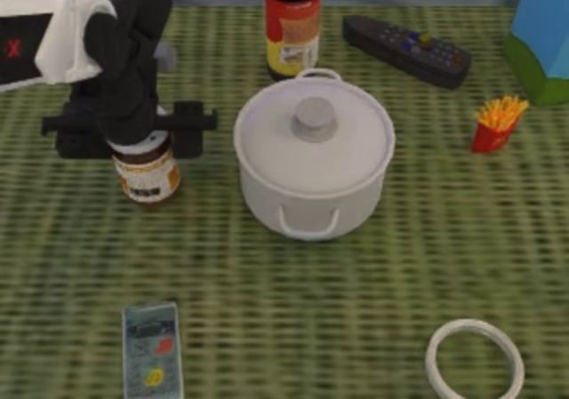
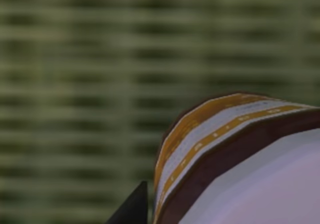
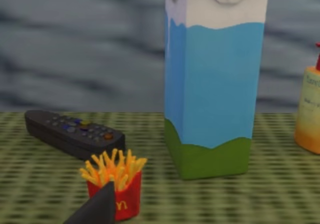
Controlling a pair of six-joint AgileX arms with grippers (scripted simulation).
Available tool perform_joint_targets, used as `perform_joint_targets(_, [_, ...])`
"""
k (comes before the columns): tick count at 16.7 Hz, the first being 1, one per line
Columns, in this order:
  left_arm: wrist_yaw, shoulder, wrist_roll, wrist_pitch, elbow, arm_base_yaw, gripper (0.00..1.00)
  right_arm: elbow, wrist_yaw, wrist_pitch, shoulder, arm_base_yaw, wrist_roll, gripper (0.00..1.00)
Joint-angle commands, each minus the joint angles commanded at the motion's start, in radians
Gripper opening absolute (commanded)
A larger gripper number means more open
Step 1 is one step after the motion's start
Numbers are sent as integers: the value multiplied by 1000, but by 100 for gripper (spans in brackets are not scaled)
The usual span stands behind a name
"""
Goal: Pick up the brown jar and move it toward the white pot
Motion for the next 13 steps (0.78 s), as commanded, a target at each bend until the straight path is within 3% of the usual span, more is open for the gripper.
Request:
perform_joint_targets(7, [0,0,0,0,0,0,98,0,0,0,0,0,0,100])
perform_joint_targets(13, [0,0,0,0,0,0,100,0,0,0,0,0,0,100])
